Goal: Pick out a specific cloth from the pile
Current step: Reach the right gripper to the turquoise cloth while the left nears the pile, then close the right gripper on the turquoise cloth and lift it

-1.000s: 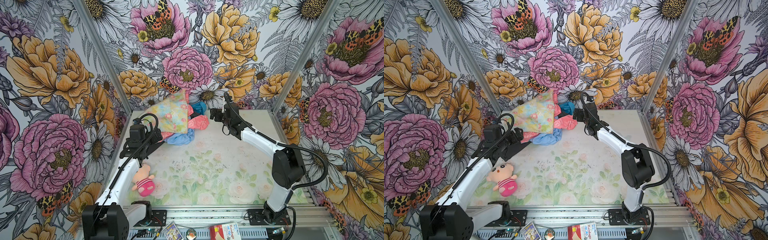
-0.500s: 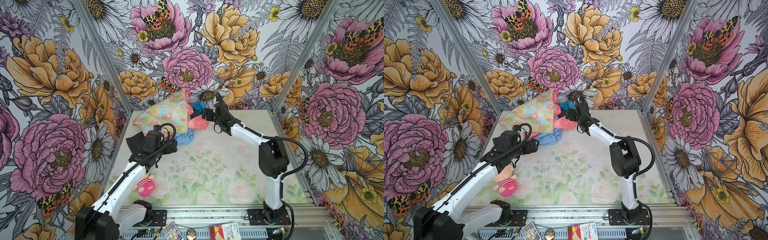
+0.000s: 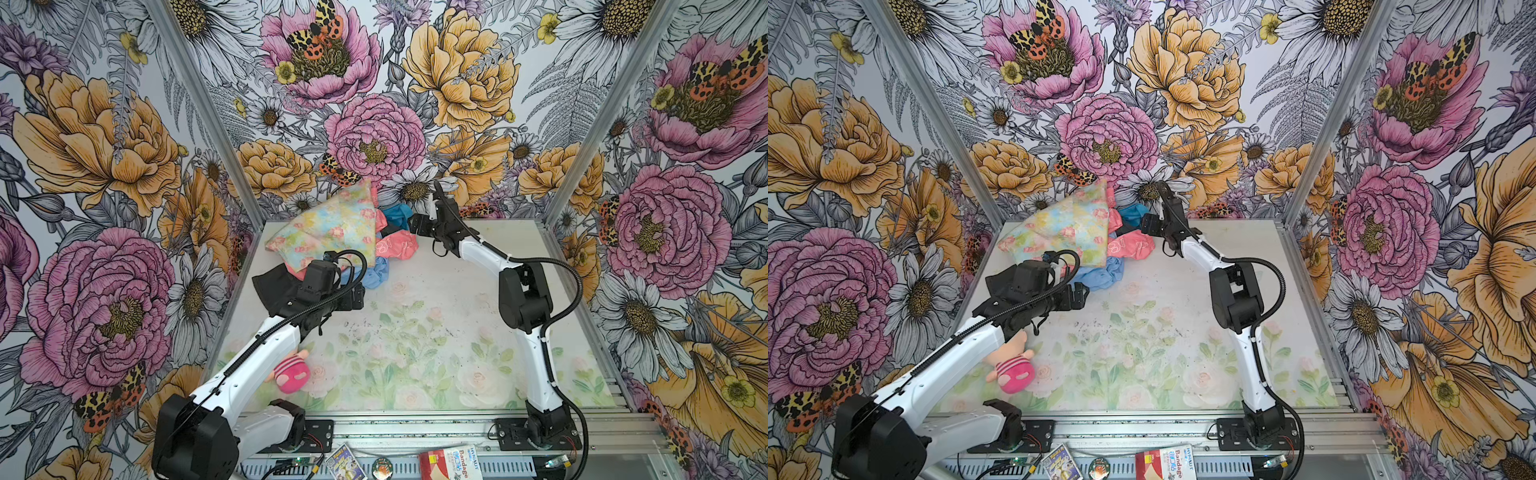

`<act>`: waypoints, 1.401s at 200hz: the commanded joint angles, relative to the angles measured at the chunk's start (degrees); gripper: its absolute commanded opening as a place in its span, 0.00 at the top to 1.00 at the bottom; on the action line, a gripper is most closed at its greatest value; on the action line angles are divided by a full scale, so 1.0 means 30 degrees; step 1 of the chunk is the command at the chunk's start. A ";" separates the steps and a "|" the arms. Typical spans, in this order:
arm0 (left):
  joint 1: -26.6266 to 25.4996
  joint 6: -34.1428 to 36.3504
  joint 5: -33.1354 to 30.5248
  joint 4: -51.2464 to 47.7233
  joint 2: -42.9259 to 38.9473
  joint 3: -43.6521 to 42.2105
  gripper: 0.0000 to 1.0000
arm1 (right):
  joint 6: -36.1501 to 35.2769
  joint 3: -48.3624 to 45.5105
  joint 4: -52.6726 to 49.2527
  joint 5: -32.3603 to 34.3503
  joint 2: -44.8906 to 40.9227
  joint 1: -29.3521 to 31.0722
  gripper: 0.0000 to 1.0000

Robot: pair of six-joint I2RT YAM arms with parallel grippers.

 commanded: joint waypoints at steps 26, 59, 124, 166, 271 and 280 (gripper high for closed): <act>-0.0884 0.1637 0.0684 0.0063 0.2171 0.1993 0.03 | -0.2738 0.3438 0.0102 -0.2503 0.2554 -0.0555 0.14; -0.1143 0.1814 0.0834 0.0028 0.3756 0.3505 0.03 | -0.2686 0.6216 0.0106 -0.3106 0.4946 -0.0830 0.15; -0.1259 0.1229 0.0699 -0.0045 0.5091 0.4652 0.03 | -0.0638 1.1315 0.1111 -0.2978 0.8758 -0.1161 0.26; -0.1281 0.1193 0.0691 -0.0405 0.5563 0.5137 0.03 | 0.0650 1.2471 0.1420 -0.3186 0.9724 -0.1104 0.32; -0.1252 0.1283 0.0919 -0.0883 0.5725 0.5480 0.04 | 0.1871 1.2558 0.1743 -0.3031 1.0020 -0.0511 0.37; -0.1252 0.1298 0.0919 -0.0943 0.5702 0.5459 0.04 | 0.2005 1.2573 0.1742 -0.2987 1.0032 -0.0475 0.37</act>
